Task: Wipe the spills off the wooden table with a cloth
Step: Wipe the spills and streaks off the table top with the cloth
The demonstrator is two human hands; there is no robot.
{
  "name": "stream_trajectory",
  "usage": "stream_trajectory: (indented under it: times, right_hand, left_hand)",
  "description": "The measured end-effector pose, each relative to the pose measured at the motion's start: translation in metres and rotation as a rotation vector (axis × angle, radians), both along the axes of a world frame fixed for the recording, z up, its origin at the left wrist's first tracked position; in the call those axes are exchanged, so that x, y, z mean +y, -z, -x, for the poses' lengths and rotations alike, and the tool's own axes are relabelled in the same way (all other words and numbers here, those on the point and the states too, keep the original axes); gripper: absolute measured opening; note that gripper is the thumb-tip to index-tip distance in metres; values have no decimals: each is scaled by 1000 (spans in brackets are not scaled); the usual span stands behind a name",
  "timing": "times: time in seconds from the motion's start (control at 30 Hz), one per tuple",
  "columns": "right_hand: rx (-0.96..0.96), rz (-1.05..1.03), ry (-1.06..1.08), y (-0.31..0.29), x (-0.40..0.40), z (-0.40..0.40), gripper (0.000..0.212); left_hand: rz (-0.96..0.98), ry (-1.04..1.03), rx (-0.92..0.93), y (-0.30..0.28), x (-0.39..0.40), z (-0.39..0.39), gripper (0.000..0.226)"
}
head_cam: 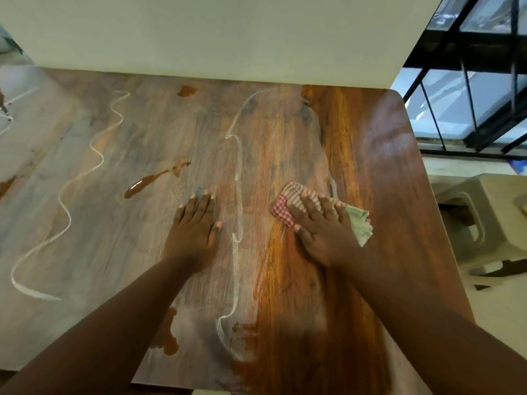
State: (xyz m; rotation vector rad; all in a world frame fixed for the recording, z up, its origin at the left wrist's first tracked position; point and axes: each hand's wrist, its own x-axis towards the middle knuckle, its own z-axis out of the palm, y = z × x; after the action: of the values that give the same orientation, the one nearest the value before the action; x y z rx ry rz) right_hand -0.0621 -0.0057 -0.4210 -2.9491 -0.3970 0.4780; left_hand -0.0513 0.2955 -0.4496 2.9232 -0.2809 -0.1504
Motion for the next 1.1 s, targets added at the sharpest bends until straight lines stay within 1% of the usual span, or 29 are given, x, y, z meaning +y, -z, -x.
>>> stream_trajectory:
  times: [0.07, 0.13, 0.23, 0.33, 0.47, 0.57, 0.67, 0.77, 0.9, 0.97, 1.03, 1.1]
  right_hand:
    - [4, -44, -83, 3, -2, 36, 51]
    - [16, -44, -145, 5, -8, 70, 53]
    - [-12, -38, -186, 6, -16, 80, 55]
    - [-22, -74, -175, 4, -23, 39, 53]
    - [-49, -44, -68, 7, -33, -46, 53]
    - [-42, -11, -47, 3, -34, -107, 53]
    - [-12, 13, -46, 1, -33, -134, 53]
    - [-24, -11, -91, 5, -34, -110, 54]
    - [-5, -52, -239, 7, -38, -31, 54]
    - [25, -64, -243, 6, -37, -5, 55]
    - [25, -69, -227, 4, -38, -2, 55]
    - [2, -62, -223, 2, -39, -10, 53]
  left_hand:
    - [1, 3, 8, 0, 1, 1, 66]
    - [3, 4, 15, -1, 1, 1, 66]
    - [5, -4, 35, -2, 2, 1, 66]
    - [-14, -13, 57, -4, 1, 0, 65]
    - [-54, -24, 66, -6, -1, 1, 66]
    - [-34, -27, 56, -9, -1, 0, 65]
    - [-18, -17, 53, -11, -2, 0, 64]
    - [-20, -13, 64, -12, -2, 0, 64]
    - [-42, -26, 82, -12, -4, 1, 68]
    - [-54, -30, 92, -13, -4, 1, 72]
    - [-50, 11, 93, -17, -8, -5, 78]
    - [-45, 98, 47, -23, -19, -21, 79]
